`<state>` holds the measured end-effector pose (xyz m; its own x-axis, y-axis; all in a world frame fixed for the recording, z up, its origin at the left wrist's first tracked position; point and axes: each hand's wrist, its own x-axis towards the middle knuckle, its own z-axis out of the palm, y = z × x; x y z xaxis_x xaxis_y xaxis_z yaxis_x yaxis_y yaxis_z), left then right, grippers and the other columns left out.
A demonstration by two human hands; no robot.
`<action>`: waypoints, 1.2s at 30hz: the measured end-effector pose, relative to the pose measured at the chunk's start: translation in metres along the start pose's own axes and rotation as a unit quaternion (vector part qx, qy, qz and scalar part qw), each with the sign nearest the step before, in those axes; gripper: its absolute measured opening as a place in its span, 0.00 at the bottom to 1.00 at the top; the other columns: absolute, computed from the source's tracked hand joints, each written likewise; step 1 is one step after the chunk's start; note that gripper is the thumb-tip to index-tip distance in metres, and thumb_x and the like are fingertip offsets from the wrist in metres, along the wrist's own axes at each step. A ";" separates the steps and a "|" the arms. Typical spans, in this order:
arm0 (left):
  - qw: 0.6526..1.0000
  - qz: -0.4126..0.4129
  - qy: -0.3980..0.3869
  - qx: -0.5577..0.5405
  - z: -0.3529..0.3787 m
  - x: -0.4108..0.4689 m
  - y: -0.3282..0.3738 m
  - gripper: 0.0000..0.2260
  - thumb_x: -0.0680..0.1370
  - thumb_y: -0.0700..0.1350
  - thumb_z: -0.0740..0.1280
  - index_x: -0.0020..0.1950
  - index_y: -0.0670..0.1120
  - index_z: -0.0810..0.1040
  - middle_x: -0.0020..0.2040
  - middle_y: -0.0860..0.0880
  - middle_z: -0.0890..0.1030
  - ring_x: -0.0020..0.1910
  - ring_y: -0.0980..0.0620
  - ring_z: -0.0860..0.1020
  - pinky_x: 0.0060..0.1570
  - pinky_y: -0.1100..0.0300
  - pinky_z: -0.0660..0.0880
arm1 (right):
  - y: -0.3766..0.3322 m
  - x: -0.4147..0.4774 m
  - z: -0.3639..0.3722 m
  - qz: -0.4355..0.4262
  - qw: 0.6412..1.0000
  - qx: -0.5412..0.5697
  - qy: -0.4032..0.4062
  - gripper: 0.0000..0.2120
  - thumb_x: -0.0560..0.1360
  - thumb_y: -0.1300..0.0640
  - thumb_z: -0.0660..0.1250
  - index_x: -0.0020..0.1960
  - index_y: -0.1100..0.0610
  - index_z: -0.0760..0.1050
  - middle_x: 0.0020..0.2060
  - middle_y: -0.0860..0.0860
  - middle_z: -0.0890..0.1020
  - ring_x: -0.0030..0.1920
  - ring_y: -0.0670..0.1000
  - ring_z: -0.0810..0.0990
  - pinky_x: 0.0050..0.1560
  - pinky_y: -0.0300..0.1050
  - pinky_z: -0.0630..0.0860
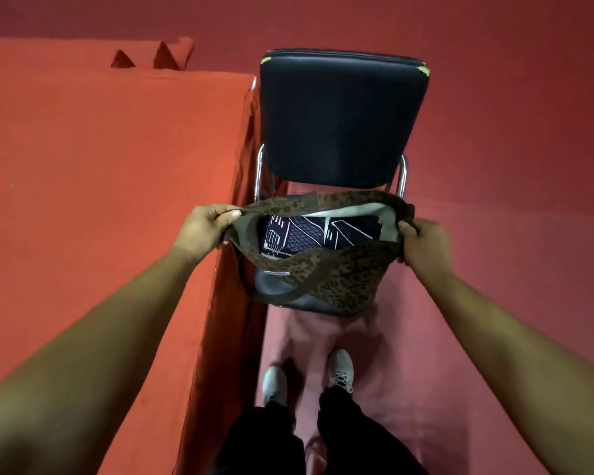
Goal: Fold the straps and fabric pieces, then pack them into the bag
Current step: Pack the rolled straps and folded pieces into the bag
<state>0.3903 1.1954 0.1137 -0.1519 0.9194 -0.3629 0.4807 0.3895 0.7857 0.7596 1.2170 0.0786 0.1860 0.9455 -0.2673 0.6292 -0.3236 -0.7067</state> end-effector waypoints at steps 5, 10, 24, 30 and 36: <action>0.999 -0.020 0.015 -0.038 0.029 0.096 -0.006 0.08 0.83 0.40 0.63 0.49 0.40 0.80 0.20 0.52 0.71 0.18 0.57 0.67 0.21 0.65 0.66 | 0.016 0.075 0.026 0.051 0.998 0.013 0.023 0.17 0.79 0.55 0.62 0.36 0.65 0.76 0.29 0.62 0.80 0.32 0.66 0.79 0.35 0.61 0.78; 0.999 -0.039 0.003 -0.033 0.059 0.181 -0.035 0.09 0.83 0.40 0.63 0.45 0.41 0.79 0.26 0.44 0.72 0.17 0.58 0.67 0.21 0.66 0.65 | 0.040 0.135 0.069 0.155 0.987 0.035 0.030 0.15 0.78 0.56 0.62 0.35 0.60 0.77 0.30 0.62 0.81 0.28 0.59 0.81 0.35 0.57 0.81; 0.992 -0.067 -0.038 -0.103 0.071 0.230 -0.059 0.16 0.83 0.44 0.62 0.41 0.36 0.80 0.30 0.42 0.80 0.20 0.51 0.70 0.22 0.64 0.67 | 0.041 0.211 0.096 0.218 0.963 0.059 0.144 0.18 0.77 0.57 0.61 0.29 0.58 0.65 0.27 0.54 0.70 0.33 0.56 0.71 0.35 0.52 0.71; 0.988 -0.099 -0.010 -0.122 0.076 0.229 -0.053 0.16 0.83 0.45 0.62 0.39 0.40 0.79 0.27 0.46 0.79 0.20 0.53 0.71 0.24 0.63 0.69 | 0.040 0.201 0.095 0.241 0.963 0.051 0.109 0.15 0.79 0.57 0.61 0.35 0.61 0.72 0.33 0.57 0.76 0.34 0.57 0.75 0.37 0.46 0.71; 0.990 -0.101 0.024 -0.093 0.105 0.261 -0.049 0.12 0.83 0.46 0.62 0.44 0.44 0.80 0.31 0.47 0.78 0.23 0.57 0.76 0.27 0.65 0.72 | 0.060 0.207 0.110 0.267 0.959 0.070 0.061 0.14 0.80 0.57 0.59 0.39 0.61 0.75 0.30 0.55 0.76 0.35 0.60 0.80 0.37 0.52 0.79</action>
<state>0.4182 1.4106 -0.0720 -0.2721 0.8218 -0.5006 0.2697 0.5645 0.7801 0.7526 1.3891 -0.0915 0.5453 0.6387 -0.5428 0.3134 -0.7560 -0.5747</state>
